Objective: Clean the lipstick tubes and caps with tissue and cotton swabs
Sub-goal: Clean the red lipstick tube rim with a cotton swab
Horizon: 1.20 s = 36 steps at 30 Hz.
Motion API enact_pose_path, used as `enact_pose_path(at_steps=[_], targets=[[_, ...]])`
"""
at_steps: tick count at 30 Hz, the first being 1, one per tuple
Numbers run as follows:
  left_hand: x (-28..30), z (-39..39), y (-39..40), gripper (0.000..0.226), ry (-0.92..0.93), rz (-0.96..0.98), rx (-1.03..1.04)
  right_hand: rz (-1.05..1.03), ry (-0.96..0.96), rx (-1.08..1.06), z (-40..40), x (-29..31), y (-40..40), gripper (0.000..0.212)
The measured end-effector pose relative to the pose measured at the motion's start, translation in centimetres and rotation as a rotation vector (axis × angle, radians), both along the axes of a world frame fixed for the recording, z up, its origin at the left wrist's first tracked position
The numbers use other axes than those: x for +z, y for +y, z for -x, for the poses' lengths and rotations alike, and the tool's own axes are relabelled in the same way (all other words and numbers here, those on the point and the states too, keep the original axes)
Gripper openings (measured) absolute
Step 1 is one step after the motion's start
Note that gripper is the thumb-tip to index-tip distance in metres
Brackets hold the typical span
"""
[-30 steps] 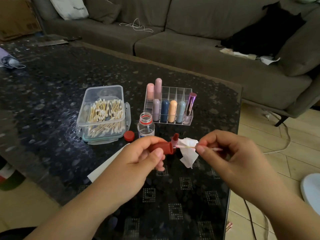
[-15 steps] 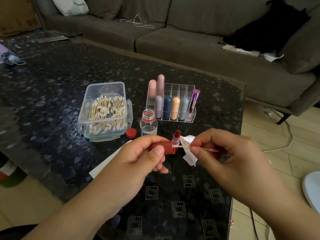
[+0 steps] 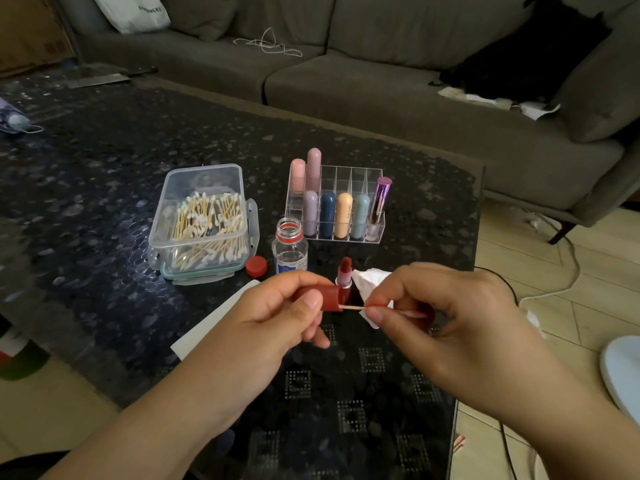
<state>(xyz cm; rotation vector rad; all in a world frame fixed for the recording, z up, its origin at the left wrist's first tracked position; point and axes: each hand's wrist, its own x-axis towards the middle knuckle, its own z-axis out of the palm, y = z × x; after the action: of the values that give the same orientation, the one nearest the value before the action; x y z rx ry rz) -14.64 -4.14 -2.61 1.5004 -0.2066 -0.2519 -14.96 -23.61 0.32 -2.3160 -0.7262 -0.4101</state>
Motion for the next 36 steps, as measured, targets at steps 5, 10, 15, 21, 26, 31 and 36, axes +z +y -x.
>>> enact_pose_path(at_steps=[5, 10, 15, 21, 26, 31, 36], targets=[[-0.01, -0.07, 0.17, 0.023, -0.011, -0.009, -0.002, -0.013, -0.001, -0.066, -0.11, -0.05, -0.01, 0.012], [0.08, -0.19, 0.09, 0.023, -0.036, -0.06, -0.01, -0.046, 0.007, -0.087, -0.13, -0.15, 0.09, 0.008], [-0.01, -0.35, 0.14, 0.023, -0.033, -0.075, 0.029, 0.006, 0.0, 0.014, 0.1, 0.22, -0.1, 0.012], [-0.04, -0.19, 0.05, 0.023, -0.02, -0.114, -0.018, 0.01, -0.017, -0.053, -0.2, -0.1, -0.23, 0.012], [-0.12, -0.37, 0.14, 0.023, -0.021, -0.085, 0.039, 0.071, 0.021, -0.04, -0.39, -0.29, -0.26, 0.006], [-0.44, -0.27, -0.09, 0.023, -0.006, -0.118, 0.003, 0.057, 0.009, -0.022, -0.33, -0.1, -0.28, 0.013], [-0.44, -0.59, 0.0, 0.023, 0.017, -0.085, 0.039, 0.198, -0.012, -0.06, -0.41, -0.32, -0.33, 0.013]])
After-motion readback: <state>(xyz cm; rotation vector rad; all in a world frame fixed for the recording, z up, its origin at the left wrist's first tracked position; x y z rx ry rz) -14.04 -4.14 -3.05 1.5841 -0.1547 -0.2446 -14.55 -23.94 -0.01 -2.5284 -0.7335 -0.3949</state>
